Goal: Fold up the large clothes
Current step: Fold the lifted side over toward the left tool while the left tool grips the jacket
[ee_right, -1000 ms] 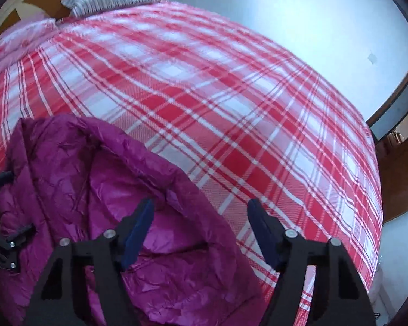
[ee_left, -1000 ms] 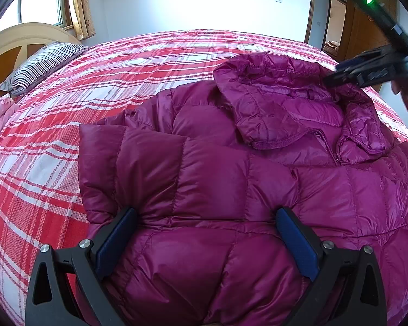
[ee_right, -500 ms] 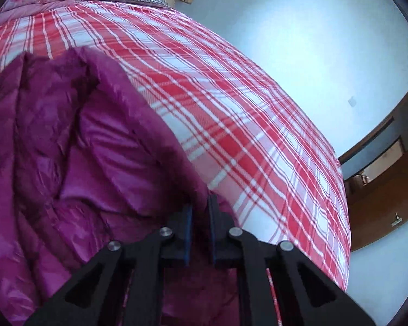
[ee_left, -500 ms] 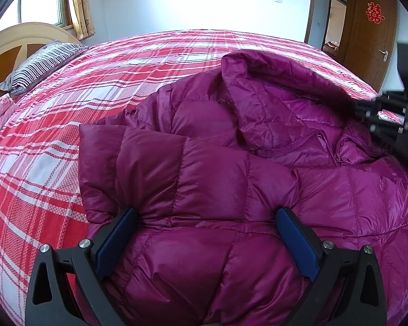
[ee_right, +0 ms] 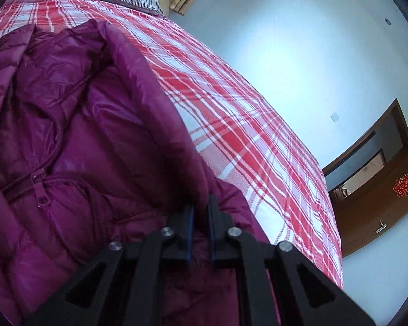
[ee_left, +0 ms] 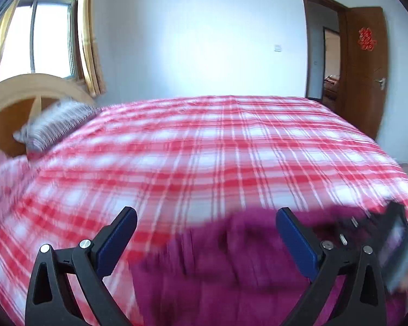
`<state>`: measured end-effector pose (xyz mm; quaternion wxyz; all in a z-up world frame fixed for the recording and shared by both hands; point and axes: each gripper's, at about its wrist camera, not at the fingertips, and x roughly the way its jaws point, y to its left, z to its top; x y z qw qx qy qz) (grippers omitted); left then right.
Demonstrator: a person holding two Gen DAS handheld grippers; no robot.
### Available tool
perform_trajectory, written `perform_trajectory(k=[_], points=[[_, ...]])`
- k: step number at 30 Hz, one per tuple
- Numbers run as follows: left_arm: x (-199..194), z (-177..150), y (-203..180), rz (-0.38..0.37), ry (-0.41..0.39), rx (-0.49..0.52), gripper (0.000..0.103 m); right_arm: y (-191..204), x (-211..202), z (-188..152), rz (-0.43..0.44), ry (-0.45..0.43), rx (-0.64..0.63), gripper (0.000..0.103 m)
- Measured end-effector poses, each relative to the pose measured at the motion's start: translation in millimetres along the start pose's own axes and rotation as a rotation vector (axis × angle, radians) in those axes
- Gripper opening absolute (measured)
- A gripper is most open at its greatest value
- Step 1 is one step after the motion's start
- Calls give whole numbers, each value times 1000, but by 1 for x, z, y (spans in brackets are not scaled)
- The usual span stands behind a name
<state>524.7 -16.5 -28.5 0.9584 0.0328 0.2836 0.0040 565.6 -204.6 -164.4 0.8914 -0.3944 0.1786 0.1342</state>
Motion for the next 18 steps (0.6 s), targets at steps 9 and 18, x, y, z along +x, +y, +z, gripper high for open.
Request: perform_trajectory(k=[9,18], points=[[106,-38,-23,144,283,166,102,-7,15,0,5,-14,25,10],[118,-72,-20,111,321,129,102,-16,19,4,46,-9,42,11]])
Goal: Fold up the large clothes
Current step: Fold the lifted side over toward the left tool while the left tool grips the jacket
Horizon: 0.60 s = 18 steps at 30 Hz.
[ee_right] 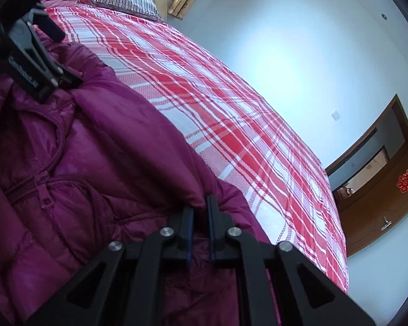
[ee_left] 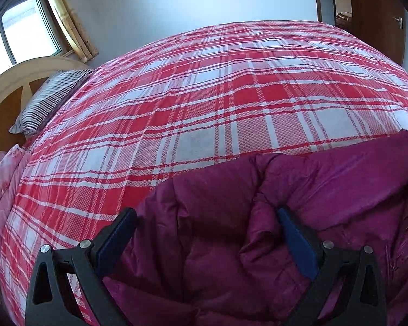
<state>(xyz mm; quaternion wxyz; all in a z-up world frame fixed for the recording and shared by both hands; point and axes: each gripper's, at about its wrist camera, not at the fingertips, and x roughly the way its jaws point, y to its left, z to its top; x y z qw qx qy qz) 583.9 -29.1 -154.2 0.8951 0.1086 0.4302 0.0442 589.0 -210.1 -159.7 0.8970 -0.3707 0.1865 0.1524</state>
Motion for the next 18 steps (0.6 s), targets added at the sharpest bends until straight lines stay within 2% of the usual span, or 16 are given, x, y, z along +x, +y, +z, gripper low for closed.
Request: perform_trajectory(k=[1,2,4,6,9,11,13,15,16,18], points=[[-1,-2,-1,1,-5,-1,102,-7,-1,2,83,173,79,14],[0,-1,0,-2,-10,-6,102,-20,-6,7,123,166,145,16],[1,-1,1,-12,-17,-22,102,-53,-18,18,174,139,332,36],[0,-2,1,-13,-22,-26,102,-86,-34,30,192,95,528,40],[-1,-2,-2,3,-30,-15,102,-108,-29,44,196,133,711,41],[-3,-1,-2,12,-32,-7,102,-102,-10,49,207,204,742,37],[-10,-1,-2,19,-43,-2,102,-84,10,45,230,273,714,31],[-25,0,4,-3,-68,-25,102,-62,23,32,228,361,675,29],[-31,1,7,-12,-85,-43,102,-56,23,25,237,378,671,29],[-56,7,14,-36,-171,-104,102,-45,17,11,248,377,639,27]])
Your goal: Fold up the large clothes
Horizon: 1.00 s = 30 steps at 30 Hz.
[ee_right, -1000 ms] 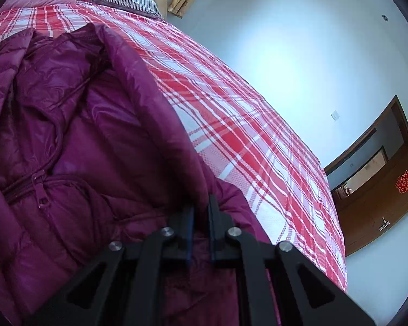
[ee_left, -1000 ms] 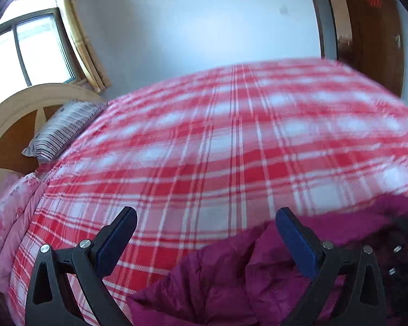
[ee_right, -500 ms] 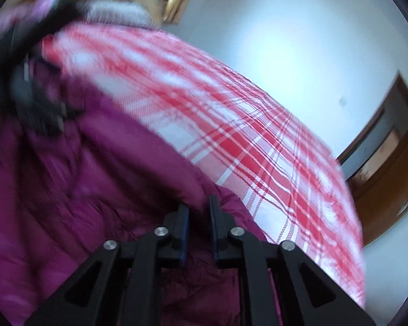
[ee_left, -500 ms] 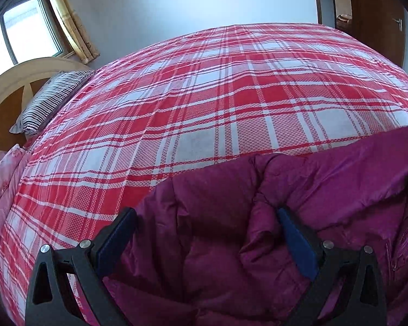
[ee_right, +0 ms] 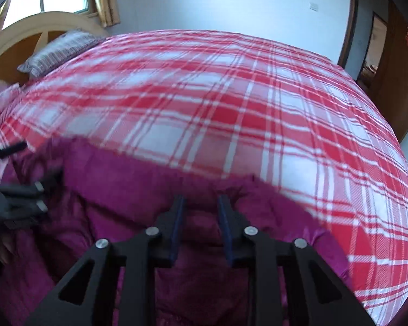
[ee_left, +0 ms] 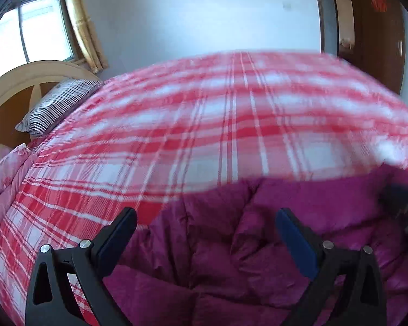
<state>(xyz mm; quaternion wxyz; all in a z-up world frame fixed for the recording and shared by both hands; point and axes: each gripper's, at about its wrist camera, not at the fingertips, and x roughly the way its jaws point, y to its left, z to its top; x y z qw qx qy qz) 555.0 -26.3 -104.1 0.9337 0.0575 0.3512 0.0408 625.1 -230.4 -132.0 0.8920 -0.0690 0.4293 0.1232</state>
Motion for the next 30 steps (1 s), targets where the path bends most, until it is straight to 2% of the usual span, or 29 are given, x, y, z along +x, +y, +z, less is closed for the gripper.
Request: perform_trajectory(k=[2,4,6,9,11,12,14,17,20,23,26,30], points=[[-15,12,-3,-43,-47,-26,102,3,-4,-10,-3,-15,-39,27],[-21,22,-15,-92,-47,-24,102,3,-6,-13,-3,-22,-59,27],[-10,25,-38,-110,0,58,102,2,-2,-14,-3,-17,-60,27],[19,13,-55,-40,57,129,102,5,3,-17,-10,-14,-71,27],[45,0,-54,-17,151,126,102,7,3,-18,-12,-13,-76,27],[58,-7,-53,-45,208,113,102,6,3,-18,-8,-10,-75,27],[64,-9,-44,-75,213,58,102,6,-1,-17,5,0,-76,27],[63,-12,-49,-64,194,70,102,-3,-33,-8,76,-95,2,27],[61,-13,-51,-53,178,73,102,-5,-48,9,82,-176,44,27],[62,-14,-49,-64,179,61,102,-6,-23,19,76,-101,86,27],[63,-15,-47,-73,178,47,102,-6,11,3,65,-14,84,27],[67,-16,-46,-87,186,32,102,-16,20,-12,106,-19,127,23]])
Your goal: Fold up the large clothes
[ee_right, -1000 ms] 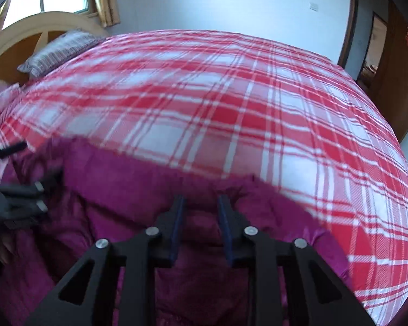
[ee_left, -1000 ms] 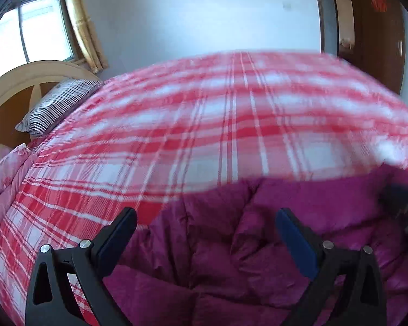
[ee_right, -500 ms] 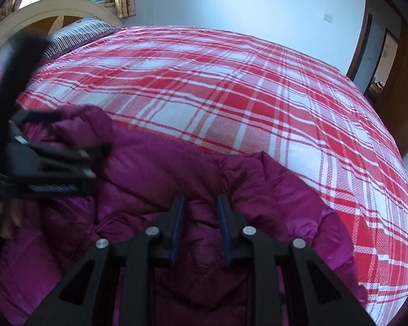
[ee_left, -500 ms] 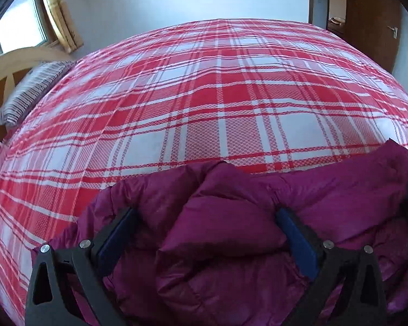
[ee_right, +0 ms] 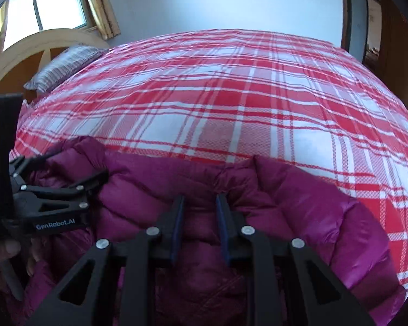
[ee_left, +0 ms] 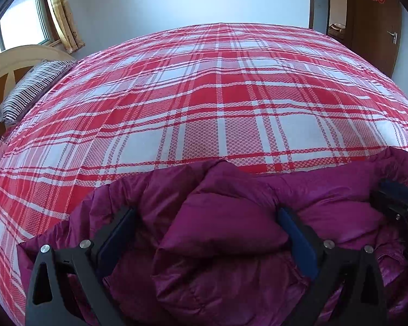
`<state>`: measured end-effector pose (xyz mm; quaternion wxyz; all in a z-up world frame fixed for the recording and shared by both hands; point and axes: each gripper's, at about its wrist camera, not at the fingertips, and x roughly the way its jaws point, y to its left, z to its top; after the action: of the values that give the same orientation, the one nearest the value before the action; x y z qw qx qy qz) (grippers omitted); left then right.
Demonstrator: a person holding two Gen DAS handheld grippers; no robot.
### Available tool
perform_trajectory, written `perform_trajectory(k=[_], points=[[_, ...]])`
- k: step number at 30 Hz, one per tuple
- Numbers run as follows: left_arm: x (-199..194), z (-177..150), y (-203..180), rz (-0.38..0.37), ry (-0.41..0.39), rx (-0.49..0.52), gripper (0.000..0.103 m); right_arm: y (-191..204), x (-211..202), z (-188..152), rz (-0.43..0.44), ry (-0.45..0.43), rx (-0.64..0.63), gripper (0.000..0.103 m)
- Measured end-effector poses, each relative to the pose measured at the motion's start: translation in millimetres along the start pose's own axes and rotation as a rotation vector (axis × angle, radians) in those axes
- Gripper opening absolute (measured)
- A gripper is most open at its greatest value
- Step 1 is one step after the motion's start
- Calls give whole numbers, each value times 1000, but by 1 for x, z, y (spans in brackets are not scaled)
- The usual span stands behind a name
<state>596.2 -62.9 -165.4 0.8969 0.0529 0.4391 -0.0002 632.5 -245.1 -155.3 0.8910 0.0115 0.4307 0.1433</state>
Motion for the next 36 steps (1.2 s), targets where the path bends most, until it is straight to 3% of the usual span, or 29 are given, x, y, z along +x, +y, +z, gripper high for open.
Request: perform_trajectory(k=[9,14,36], points=[[2,-1,1,-9,3,-11,102,0,7,0,1,6,10,23],[4,0,2,-11,4,-13,102,7,9,-2,-47,1,-27,23],[6,0,2,-14,6,-18,103,5,10,-3,-30,1,-10,23]])
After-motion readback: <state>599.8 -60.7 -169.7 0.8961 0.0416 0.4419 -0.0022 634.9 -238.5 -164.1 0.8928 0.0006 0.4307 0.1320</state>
